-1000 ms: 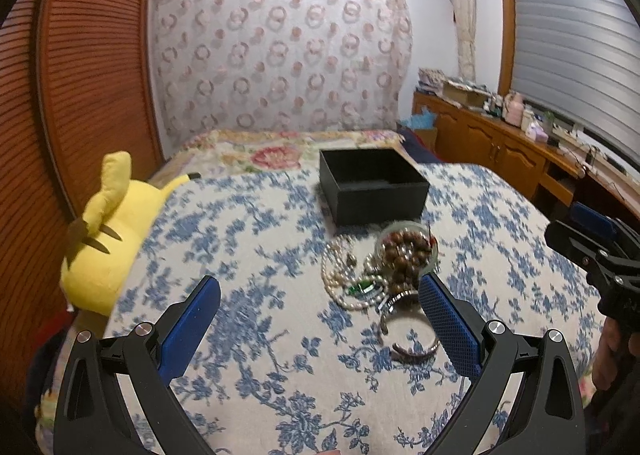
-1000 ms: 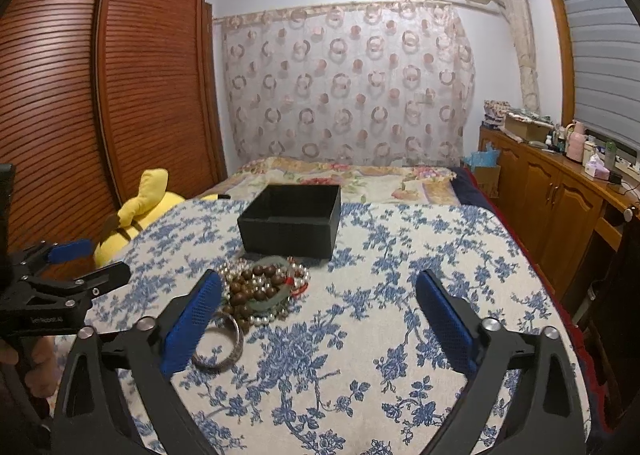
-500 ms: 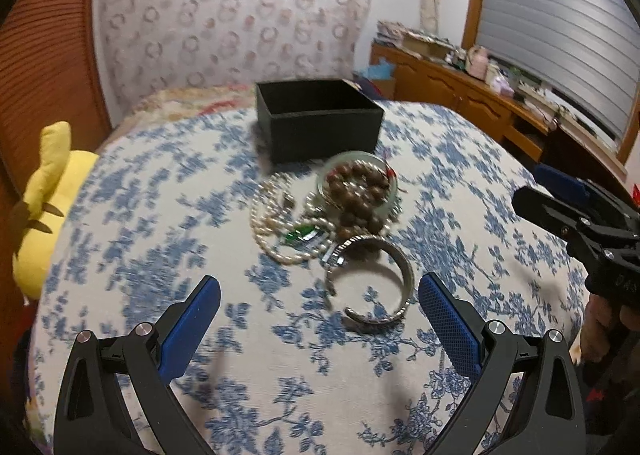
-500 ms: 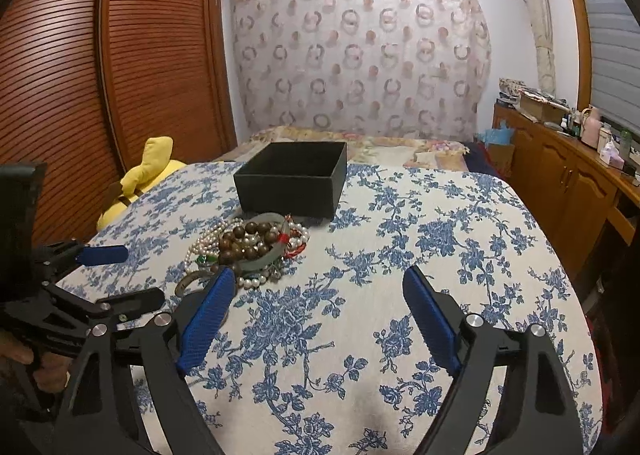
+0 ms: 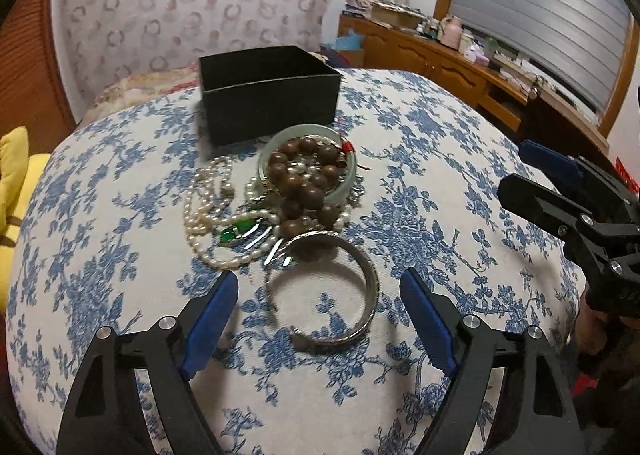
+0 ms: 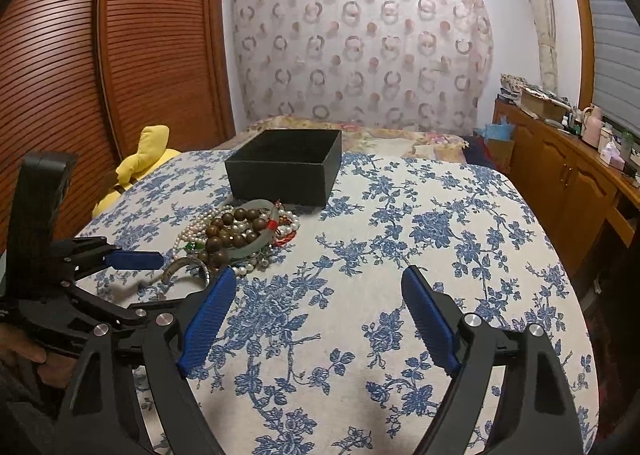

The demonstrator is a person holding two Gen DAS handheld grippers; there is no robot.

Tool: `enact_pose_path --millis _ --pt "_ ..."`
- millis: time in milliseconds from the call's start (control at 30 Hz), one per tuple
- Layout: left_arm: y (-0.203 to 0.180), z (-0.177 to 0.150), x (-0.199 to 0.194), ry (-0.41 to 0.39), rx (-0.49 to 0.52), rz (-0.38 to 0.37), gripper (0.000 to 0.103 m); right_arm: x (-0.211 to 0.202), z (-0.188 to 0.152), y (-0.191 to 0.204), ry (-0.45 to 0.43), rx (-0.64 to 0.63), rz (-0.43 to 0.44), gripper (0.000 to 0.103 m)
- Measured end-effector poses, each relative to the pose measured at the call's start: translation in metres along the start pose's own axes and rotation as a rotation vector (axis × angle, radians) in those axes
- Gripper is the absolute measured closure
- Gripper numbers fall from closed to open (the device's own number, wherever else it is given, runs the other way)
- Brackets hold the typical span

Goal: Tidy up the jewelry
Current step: 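Lower the left tool onto the silver bangle and close on it, then close the right tool on the jade bangle while the left tool holds the silver bangle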

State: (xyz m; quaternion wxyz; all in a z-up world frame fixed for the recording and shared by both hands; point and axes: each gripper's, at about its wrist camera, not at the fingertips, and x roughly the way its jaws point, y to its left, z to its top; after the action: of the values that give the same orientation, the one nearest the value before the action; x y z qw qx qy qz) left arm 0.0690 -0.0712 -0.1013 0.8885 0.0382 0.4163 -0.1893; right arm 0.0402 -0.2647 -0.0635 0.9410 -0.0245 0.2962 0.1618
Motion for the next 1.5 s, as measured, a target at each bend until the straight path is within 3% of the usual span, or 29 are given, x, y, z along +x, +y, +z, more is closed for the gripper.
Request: enact_pose_path --millis 100,233,367,633,700,833,900,1367,1500 --pt "-0.004 0.001 0.007 0.015 0.019 0.017 0.027 0.004 0.001 -0.002 0.011 -0.001 0.005 0.016" --pt "-0.004 -0.002 0.008 0.025 0.042 0.049 0.045 0.011 0.004 -0.002 0.024 -0.011 0.007 0.016" --pt "0.003 -0.003 0.0 0.009 0.015 0.021 0.045 0.02 0.008 0.002 0.04 -0.033 0.016 0.016" --pt "0.031 -0.003 -0.019 -0.053 -0.049 0.036 0.045 0.048 0.022 0.023 0.084 -0.111 0.065 0.017" --pt "0.037 -0.003 -0.022 -0.06 -0.06 0.04 0.045 0.057 0.028 0.027 0.099 -0.118 0.089 0.023" --pt "0.045 -0.007 -0.023 -0.065 -0.085 0.039 0.045 0.076 0.04 0.028 0.137 -0.107 0.127 0.045" --pt "0.047 -0.007 -0.023 -0.068 -0.09 0.039 0.045 0.084 0.044 0.026 0.157 -0.096 0.144 0.05" --pt "0.048 -0.012 -0.026 -0.075 -0.102 0.03 0.045 0.13 0.048 0.015 0.288 0.085 0.262 0.061" --pt "0.047 -0.012 -0.026 -0.073 -0.1 0.029 0.045 0.129 0.049 0.016 0.29 0.104 0.303 0.078"
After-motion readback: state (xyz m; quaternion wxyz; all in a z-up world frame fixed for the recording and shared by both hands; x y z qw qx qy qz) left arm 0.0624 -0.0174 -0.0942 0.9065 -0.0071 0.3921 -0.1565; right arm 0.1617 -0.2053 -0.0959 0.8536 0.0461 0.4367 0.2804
